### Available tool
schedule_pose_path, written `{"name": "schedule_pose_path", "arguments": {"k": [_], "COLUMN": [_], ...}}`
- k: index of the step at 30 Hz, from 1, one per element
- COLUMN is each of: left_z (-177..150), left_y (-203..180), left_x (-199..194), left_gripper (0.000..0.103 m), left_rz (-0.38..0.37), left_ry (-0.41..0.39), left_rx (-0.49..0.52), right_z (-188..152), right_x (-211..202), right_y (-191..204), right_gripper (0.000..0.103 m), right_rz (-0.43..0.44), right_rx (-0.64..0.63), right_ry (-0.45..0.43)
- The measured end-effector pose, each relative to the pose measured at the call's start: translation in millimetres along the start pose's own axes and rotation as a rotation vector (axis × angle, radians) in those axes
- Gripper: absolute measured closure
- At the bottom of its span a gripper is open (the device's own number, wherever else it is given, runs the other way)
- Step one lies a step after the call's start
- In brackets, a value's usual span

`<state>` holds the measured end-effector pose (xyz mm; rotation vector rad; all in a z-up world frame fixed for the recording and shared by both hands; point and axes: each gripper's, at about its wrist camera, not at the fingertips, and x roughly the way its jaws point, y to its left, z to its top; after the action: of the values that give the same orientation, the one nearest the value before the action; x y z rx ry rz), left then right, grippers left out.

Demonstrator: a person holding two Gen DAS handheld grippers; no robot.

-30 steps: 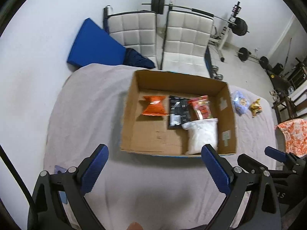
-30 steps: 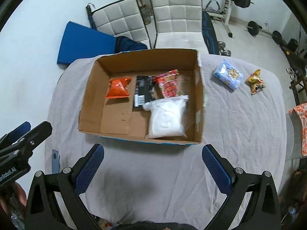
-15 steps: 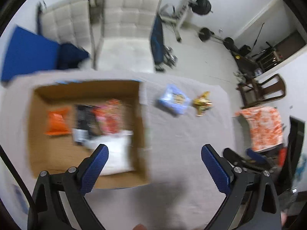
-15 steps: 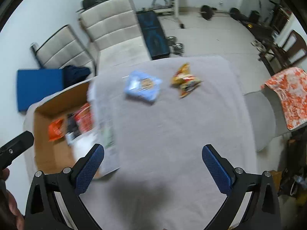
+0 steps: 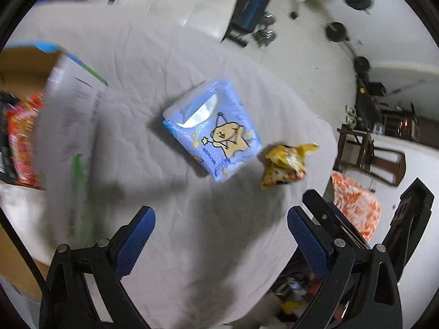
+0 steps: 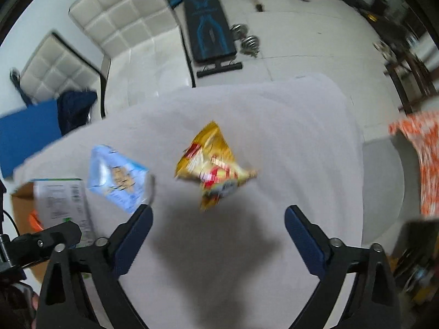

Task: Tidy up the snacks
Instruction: 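Grasp the blue cartoon pack with the left gripper while the right grasps the yellow chip bag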

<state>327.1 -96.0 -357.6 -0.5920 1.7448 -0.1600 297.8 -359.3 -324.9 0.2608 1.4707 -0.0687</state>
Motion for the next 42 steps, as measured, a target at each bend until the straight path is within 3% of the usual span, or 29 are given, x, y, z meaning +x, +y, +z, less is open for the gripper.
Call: {"name": "schedule_pose_path", "arguments": {"k": [3, 5, 8, 12, 20, 22, 23, 27, 32, 34, 42], "left_z": [14, 23, 33, 43, 59, 57, 55, 41, 29, 29, 51], "left_y": [3, 3, 0, -6, -14, -17, -20, -24, -34, -35, -24], "left_x": [21, 27, 35, 49, 65, 67, 68, 71, 78, 80, 66], "left_gripper": [0.004, 0.004, 0.004, 0.004, 0.005, 0.011, 0.019, 0.031, 0.031, 0.031, 0.030], "left_rz": [-0.006, 0.001, -0.002, -0.014, 0.119, 0.188, 0.226, 0.312, 0.423, 0.430, 0.313], "left_ry": [0.041, 0.042, 0.055, 0.071, 0.054, 0.026, 0.015, -0.010, -0.033, -0.028, -0.065], "left_rx": [-0.062, -0.096, -0.136, -0.204, -0.188, -0.125, -0.070, 0.081, 0.255, 0.257, 0.117], "right_z": [20, 27, 33, 40, 45, 41, 39, 33, 32, 34, 34], "right_x": [29, 45, 70, 79, 81, 82, 81, 82, 86, 89, 106], "right_y": [2, 6, 4, -2, -4, -6, -7, -17, -21, -24, -31], "right_gripper": [0.021, 0.041, 0.059, 0.061, 0.062, 0.062, 0.062, 0.062, 0.060, 0.058, 0.056], "right_rz": [0.005, -0.002, -0.021, 0.006, -0.031, -0.031, -0.030, -0.016, 0.000, 0.022, 0.084], "right_rx": [-0.074, -0.112, -0.136, -0.110, -0.118, -0.121, -0.123, -0.119, -0.110, -0.081, 0.015], "right_ry": [0.055, 0.078, 0.114, 0.134, 0.168, 0.182, 0.188, 0.218, 0.237, 0.245, 0.246]}}
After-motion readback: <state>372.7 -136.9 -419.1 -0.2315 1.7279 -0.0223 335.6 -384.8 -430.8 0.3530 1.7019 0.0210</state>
